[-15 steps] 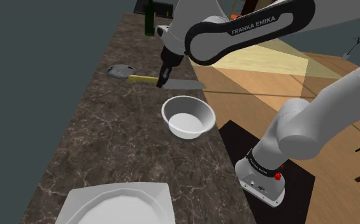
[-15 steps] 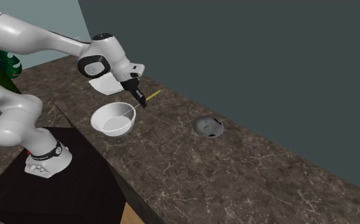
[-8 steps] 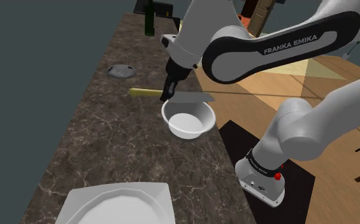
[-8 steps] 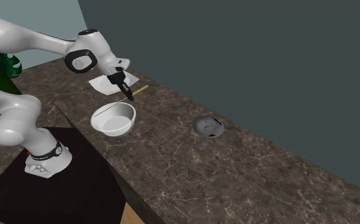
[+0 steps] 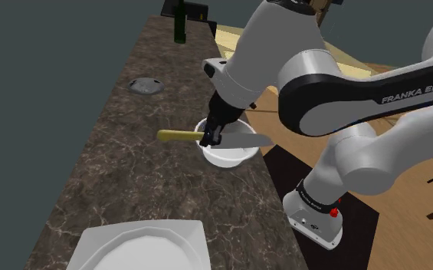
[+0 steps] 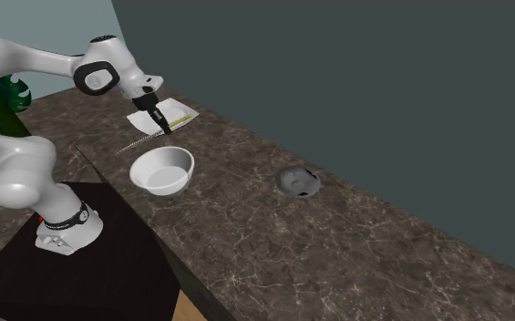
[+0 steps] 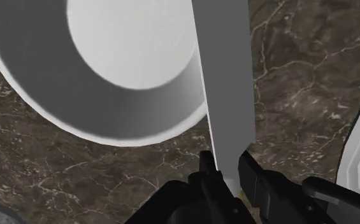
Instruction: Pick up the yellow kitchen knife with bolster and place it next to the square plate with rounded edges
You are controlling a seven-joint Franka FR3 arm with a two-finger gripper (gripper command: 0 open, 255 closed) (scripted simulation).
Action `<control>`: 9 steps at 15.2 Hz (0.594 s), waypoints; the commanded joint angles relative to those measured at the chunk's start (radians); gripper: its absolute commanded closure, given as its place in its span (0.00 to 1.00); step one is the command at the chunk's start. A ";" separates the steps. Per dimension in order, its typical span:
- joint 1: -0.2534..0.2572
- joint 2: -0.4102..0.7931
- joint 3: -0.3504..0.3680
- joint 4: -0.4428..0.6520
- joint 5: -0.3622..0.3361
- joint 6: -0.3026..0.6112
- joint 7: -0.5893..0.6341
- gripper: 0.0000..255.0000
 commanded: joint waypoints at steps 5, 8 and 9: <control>0.093 -0.078 0.123 -0.014 0.066 -0.068 0.153 1.00; 0.132 -0.095 0.188 -0.001 0.097 -0.099 0.230 1.00; 0.144 -0.098 0.210 0.006 0.106 -0.108 0.256 1.00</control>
